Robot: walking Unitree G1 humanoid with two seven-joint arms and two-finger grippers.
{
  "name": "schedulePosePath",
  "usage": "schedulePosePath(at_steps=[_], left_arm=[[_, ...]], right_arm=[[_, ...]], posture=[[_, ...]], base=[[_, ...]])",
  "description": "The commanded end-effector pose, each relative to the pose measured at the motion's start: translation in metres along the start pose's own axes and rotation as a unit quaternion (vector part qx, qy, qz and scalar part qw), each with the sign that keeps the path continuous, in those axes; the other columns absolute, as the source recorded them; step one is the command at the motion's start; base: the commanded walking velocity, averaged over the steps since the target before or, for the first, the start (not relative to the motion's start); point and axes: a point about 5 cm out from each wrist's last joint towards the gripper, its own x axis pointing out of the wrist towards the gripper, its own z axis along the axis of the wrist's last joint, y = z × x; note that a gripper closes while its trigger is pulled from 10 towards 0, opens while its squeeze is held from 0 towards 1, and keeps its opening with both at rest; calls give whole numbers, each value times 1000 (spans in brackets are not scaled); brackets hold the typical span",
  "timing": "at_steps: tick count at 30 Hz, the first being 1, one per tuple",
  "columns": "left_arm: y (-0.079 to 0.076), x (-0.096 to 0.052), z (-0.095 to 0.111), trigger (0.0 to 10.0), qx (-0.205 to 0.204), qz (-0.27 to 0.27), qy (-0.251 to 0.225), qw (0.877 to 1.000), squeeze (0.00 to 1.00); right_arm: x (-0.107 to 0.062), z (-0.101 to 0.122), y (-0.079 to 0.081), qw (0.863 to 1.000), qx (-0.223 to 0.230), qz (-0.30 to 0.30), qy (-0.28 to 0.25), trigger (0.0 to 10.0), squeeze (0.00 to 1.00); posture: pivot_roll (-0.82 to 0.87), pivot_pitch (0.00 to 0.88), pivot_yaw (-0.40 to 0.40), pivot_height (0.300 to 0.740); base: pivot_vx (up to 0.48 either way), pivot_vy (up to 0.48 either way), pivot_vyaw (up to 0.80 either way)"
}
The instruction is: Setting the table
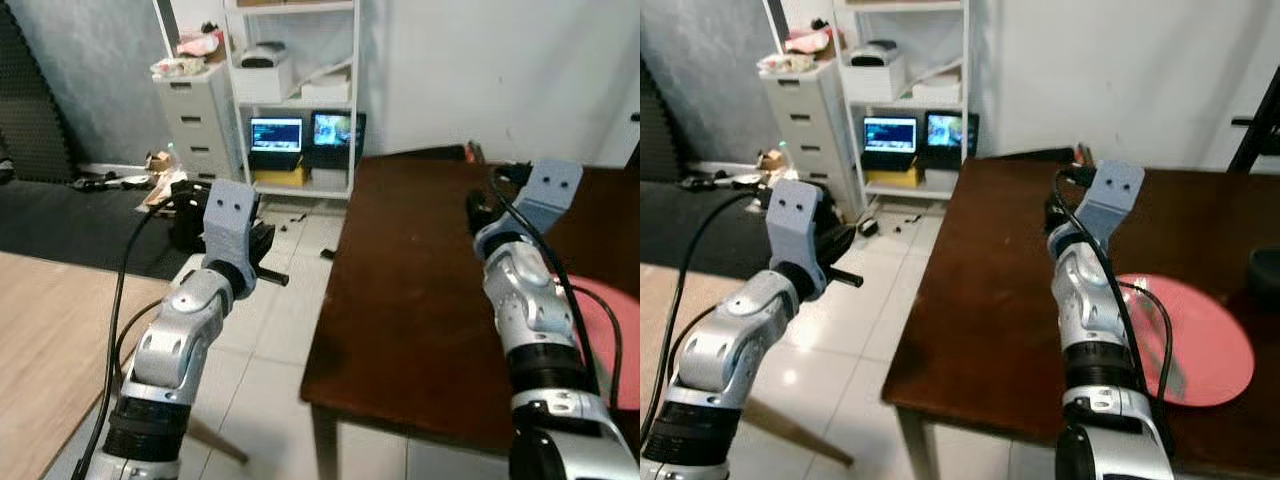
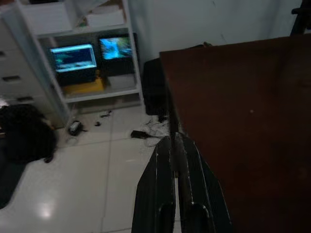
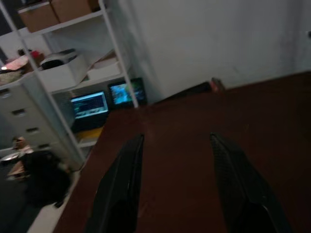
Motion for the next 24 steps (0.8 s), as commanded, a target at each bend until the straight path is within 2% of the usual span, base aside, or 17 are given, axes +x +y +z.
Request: schedulePosePath(at_steps=[1,6,18,21,22,23,24], left_arm=[[1,-1,-4,10000,-6,1,8,1000,0],[1,-1,-4,10000,-9,-1,8,1000,0],[-2,-1,-5,10000,-20,-11,10,1000,0],[-6,-2,-4,10000,-41,-38,13,998,0],[-9,-3,-3,10000,-60,-80,19,995,0],[-9,-5,-1,10000,-60,-118,21,991,0],[-9,-5,-1,10000,-60,-118,21,991,0]], right_arm=[[-1,-3,1,1000,1,2,7,10000,0],[-1,-3,2,1000,1,2,6,10000,0],[-2,-4,2,1000,-1,4,7,10000,0],[-1,-3,2,1000,-9,5,5,10000,0],[-1,-2,2,1000,-15,7,3,10000,0],[-1,-2,2,1000,-25,9,3,10000,0],[-1,-2,2,1000,-25,9,3,10000,0]], posture=[[49,65,139,740],[49,65,138,740],[46,67,136,740],[47,69,135,740],[47,71,135,740],[48,75,133,740],[48,75,133,740]], base=[[311,-360,0],[289,-65,0],[0,0,0],[0,0,0],[0,0,0],[0,0,0],[0,0,0]])
